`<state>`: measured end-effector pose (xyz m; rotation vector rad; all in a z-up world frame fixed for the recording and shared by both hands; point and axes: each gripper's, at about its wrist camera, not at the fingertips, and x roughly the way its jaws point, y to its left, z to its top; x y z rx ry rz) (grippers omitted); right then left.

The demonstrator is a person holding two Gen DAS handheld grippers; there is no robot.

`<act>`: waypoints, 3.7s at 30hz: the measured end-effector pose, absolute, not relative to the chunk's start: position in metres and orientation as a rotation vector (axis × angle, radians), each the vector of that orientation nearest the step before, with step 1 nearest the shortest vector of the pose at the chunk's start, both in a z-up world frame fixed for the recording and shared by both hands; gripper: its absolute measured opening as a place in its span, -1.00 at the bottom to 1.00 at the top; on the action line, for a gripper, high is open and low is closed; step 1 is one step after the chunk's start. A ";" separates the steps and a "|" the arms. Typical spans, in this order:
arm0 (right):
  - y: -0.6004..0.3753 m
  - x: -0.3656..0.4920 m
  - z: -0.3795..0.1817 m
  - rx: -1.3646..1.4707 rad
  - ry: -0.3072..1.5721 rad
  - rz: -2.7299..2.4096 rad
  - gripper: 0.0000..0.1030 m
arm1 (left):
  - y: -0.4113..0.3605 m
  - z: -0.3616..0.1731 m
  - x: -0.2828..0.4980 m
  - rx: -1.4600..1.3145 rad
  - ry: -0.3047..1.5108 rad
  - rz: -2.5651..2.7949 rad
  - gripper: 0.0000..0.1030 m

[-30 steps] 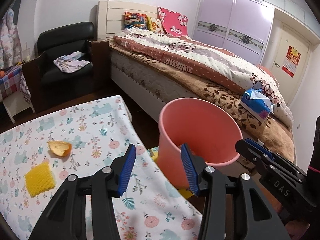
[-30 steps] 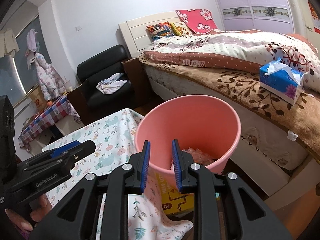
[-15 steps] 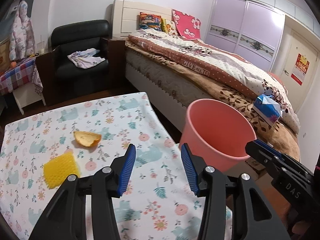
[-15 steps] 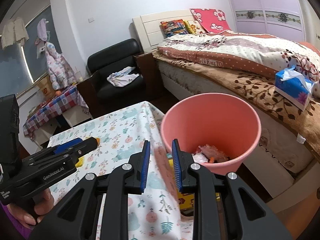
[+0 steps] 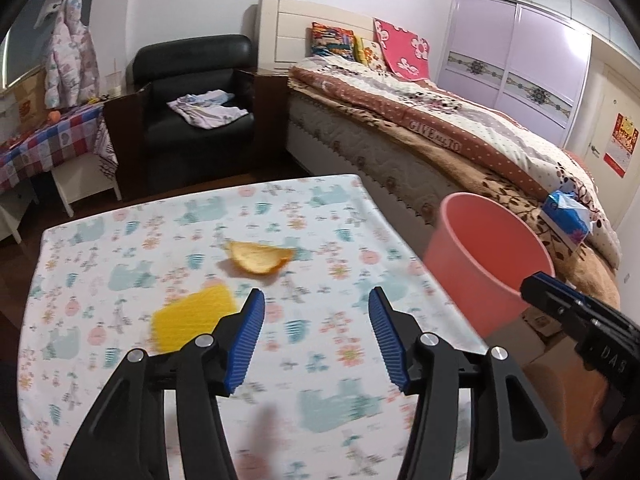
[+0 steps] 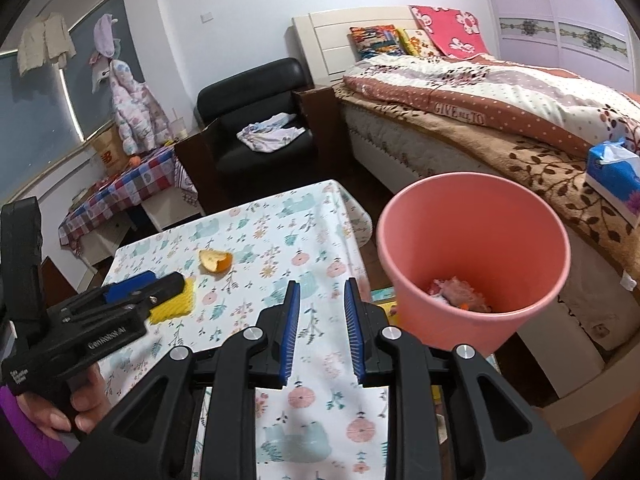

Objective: Collect trash
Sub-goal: 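Move both open grippers back over the yellow foam net and remaining peel, then grasp the yellow foam net with the left gripper and lift it, then grasp the orange peel with the right gripper while the left holds the foam net, then carry the yellow foam net and orange peel over the pink bucket with both grippers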

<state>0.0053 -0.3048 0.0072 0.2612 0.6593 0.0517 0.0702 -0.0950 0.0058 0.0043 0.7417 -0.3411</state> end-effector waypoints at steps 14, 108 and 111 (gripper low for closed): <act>-0.286 0.024 -0.011 0.288 0.724 0.113 -0.26 | -0.016 -0.027 0.083 0.088 0.830 -0.297 0.12; -0.172 0.052 0.012 0.101 0.710 0.311 -0.86 | 0.025 -0.003 0.032 -0.141 0.774 -0.161 -0.68; -0.180 0.043 0.016 0.103 0.697 0.298 -0.86 | 0.019 0.000 0.029 -0.135 0.770 -0.165 -0.68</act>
